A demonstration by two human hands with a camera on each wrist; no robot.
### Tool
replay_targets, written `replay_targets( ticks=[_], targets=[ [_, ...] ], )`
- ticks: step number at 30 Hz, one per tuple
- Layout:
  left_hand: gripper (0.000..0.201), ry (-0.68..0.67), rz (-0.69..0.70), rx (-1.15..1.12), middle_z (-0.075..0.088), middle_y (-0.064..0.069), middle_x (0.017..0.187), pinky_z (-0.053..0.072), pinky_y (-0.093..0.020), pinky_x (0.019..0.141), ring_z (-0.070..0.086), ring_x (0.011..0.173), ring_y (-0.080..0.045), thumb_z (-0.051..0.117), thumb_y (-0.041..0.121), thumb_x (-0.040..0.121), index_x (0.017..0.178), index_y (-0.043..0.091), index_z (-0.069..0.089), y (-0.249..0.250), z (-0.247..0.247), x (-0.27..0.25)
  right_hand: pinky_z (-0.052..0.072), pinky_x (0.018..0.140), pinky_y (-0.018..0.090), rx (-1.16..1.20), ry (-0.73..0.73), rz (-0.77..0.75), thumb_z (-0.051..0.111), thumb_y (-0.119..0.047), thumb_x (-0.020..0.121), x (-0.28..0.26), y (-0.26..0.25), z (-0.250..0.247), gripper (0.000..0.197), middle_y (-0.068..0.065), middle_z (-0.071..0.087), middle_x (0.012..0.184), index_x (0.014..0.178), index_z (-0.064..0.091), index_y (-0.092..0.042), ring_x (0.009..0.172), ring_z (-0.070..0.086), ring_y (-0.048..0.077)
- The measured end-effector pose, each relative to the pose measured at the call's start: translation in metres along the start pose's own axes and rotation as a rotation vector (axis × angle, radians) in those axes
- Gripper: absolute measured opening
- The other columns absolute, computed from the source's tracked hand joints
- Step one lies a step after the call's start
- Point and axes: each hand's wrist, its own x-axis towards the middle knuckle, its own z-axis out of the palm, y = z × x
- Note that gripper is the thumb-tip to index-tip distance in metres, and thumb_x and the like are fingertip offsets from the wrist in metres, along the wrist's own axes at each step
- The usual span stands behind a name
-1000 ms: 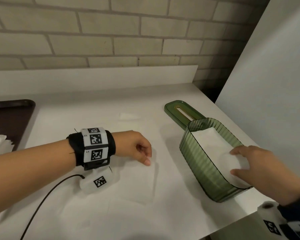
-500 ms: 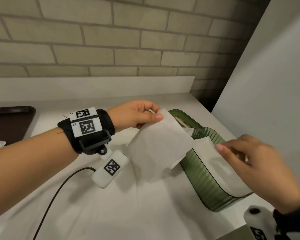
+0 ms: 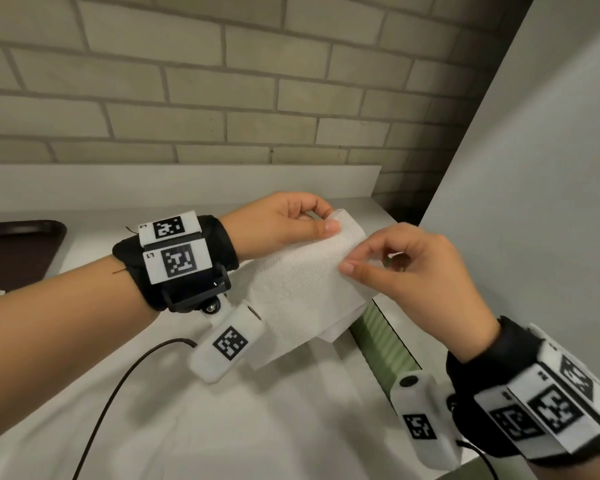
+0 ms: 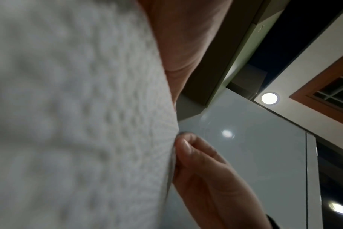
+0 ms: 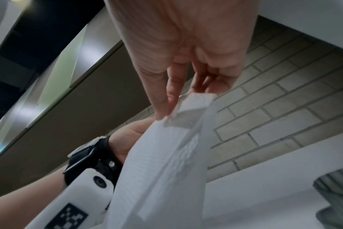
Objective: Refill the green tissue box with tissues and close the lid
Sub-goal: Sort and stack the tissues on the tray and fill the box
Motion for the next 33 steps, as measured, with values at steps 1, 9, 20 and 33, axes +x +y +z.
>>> replay_targets(
  ticks=[1,9,20,33],
  targets=[
    [0.012,0.000,-0.004,-0.013,0.060,-0.012,0.077,0.049,-0.027,0.067,0.057,0.068,-0.019,0.064,0.027,0.083,0.089,0.016,0.062,0.001,-0.001,-0.002,0.039,0.058,0.015,0.068,-0.008,0.027,0.083,-0.026,0.066,0.003,0.001,0.002,0.019,-0.010,0.061,0.079,0.075,0.066,-0.031,0.064,0.050,0.002],
    [0.051,-0.077,-0.094,-0.015,0.071,0.004,0.088,0.055,-0.024,0.067,0.068,0.077,-0.012,0.072,0.056,0.069,0.101,0.018,0.061,-0.017,-0.012,-0.026,0.053,0.064,0.025,0.395,-0.106,0.181,0.072,-0.010,0.078,0.010,-0.001,0.018,0.014,0.007,0.073,0.082,0.092,0.071,-0.009,0.071,0.069,0.017],
    [0.073,0.004,-0.155,-0.376,0.073,-0.006,0.099,0.055,-0.019,0.063,0.072,0.084,-0.018,0.091,0.030,0.047,0.109,0.008,0.062,-0.057,-0.028,-0.082,0.051,0.061,0.028,0.541,0.110,0.366,0.053,-0.021,0.095,-0.010,0.009,0.030,0.012,0.004,0.073,0.089,0.100,0.058,-0.011,0.075,0.069,0.018],
    [0.058,0.346,-0.279,-0.227,0.072,-0.008,0.105,0.058,-0.031,0.076,0.070,0.094,-0.026,0.078,-0.001,0.070,0.118,0.021,0.052,-0.069,-0.003,-0.150,0.044,0.078,0.034,0.660,0.077,0.626,0.046,-0.024,0.096,-0.031,0.024,0.077,0.014,0.008,0.063,0.106,0.102,0.056,-0.015,0.097,0.059,0.025]
  ],
)
